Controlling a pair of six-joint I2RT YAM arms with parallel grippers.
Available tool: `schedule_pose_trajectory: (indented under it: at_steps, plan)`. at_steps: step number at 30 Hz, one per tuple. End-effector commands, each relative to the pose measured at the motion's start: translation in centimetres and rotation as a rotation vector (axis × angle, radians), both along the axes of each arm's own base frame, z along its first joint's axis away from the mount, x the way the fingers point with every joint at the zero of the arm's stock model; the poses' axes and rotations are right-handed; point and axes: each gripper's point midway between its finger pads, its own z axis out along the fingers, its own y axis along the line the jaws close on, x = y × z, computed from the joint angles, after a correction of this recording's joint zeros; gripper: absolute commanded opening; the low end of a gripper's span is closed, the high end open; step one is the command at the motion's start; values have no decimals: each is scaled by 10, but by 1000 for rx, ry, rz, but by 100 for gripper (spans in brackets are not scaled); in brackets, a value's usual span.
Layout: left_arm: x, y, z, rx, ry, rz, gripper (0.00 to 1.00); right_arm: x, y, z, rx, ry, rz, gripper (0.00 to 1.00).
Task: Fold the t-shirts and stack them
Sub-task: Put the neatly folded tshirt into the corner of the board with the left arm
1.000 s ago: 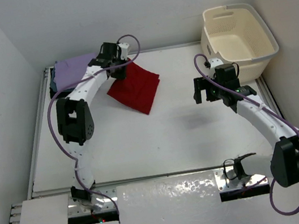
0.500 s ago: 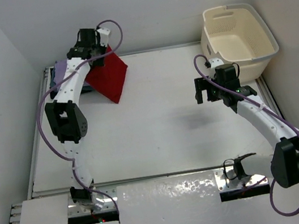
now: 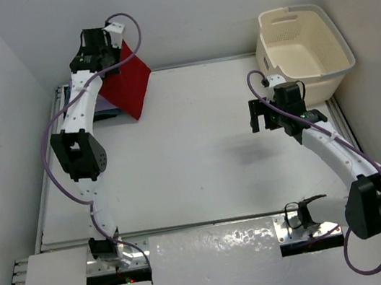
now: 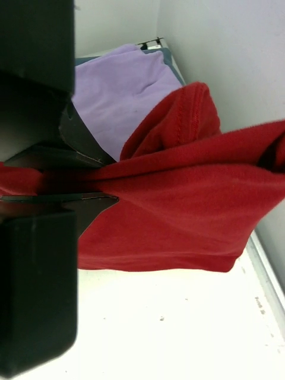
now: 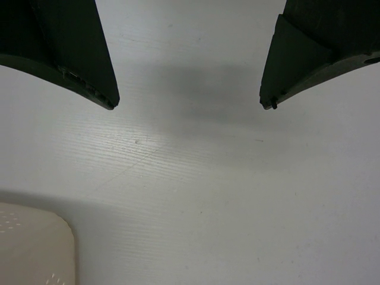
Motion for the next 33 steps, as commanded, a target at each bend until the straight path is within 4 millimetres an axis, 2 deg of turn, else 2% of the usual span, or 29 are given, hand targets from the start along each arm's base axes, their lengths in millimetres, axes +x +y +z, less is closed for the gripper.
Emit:
schedule_pose_trajectory:
  at_steps: [1, 7, 12, 13, 16, 17, 21, 23, 26, 27, 29, 33]
  plan:
    - [19, 18, 72, -71, -212, 18, 0, 5, -3, 9, -13, -41, -4, 99]
    - [24, 33, 98, -123, -292, 17, 0, 6, -4, 5, -20, -25, -8, 99]
    - [32, 38, 93, -133, -300, 10, 0, 8, -7, 3, -37, -13, -19, 99]
    - [35, 38, 87, -136, -292, 5, 0, 9, -7, 3, -38, -12, -20, 99]
    - [39, 35, 88, -139, -304, -12, 0, 11, -6, 0, -40, 5, -15, 99]
    - [40, 53, 90, -130, -312, 16, 0, 12, -6, 0, -39, 10, -16, 99]
    - [43, 69, 93, -142, -334, 21, 0, 12, -5, -6, -38, 32, -14, 99]
    - [45, 73, 88, -149, -325, -1, 0, 10, -6, -8, -40, 42, -19, 99]
    - [49, 90, 74, -154, -306, 26, 0, 7, -7, -10, -44, 54, -25, 99]
    - [52, 102, 66, -157, -298, 46, 0, 7, -7, -9, -43, 54, -27, 99]
    - [54, 119, 62, -176, -301, 71, 0, 7, -7, -9, -40, 58, -27, 99]
    - [60, 135, 46, -188, -297, 63, 0, 9, -4, -8, -30, 65, -20, 99]
